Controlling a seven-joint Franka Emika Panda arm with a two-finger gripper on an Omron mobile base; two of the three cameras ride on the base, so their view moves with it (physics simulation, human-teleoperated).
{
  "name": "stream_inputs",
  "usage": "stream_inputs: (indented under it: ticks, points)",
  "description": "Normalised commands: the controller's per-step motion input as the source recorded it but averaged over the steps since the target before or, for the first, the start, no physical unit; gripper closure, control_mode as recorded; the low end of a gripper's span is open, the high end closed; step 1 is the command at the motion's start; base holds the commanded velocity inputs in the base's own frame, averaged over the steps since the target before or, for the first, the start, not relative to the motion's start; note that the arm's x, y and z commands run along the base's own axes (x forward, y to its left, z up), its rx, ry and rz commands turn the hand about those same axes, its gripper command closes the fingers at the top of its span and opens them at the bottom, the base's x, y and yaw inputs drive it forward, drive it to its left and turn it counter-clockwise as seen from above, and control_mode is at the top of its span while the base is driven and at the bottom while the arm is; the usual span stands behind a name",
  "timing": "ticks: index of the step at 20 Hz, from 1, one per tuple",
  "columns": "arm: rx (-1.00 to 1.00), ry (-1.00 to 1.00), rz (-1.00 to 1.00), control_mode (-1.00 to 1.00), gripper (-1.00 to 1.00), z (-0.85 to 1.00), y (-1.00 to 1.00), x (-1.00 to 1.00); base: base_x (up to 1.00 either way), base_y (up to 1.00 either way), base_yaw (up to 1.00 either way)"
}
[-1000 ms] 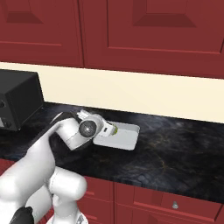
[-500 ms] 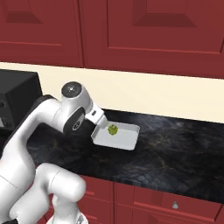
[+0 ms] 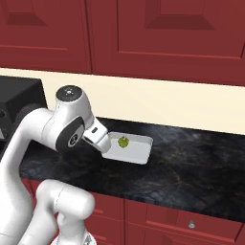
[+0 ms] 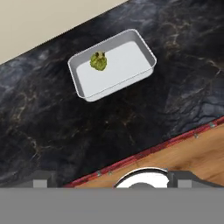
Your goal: Take the carrot and broccoli out of the freezer and place them in the tupperware container on the counter. Then put the tupperware containing the vegetables back in the freezer.
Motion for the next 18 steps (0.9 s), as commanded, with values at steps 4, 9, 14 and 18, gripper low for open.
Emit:
stream_inputs:
  ticks: [4, 9, 14, 18]
  points:
    - [-0.04, 0.04, 0.07, -1.00, -1.00, 0.24, 0.32, -0.61, 0.00, 0.00, 0.00]
    - [-0.07, 0.00, 0.06, -1.00, -1.00, 0.00, 0.21, -0.50, 0.00, 0.00, 0.00]
    - [0.00, 0.00, 0.00, 1.00, -1.00, 0.00, 0.00, 0.00, -1.00, 0.22, 0.00]
    - [0.00, 0.00, 0.00, 1.00, -1.00, 0.00, 0.00, 0.00, -1.00, 0.67, 0.01]
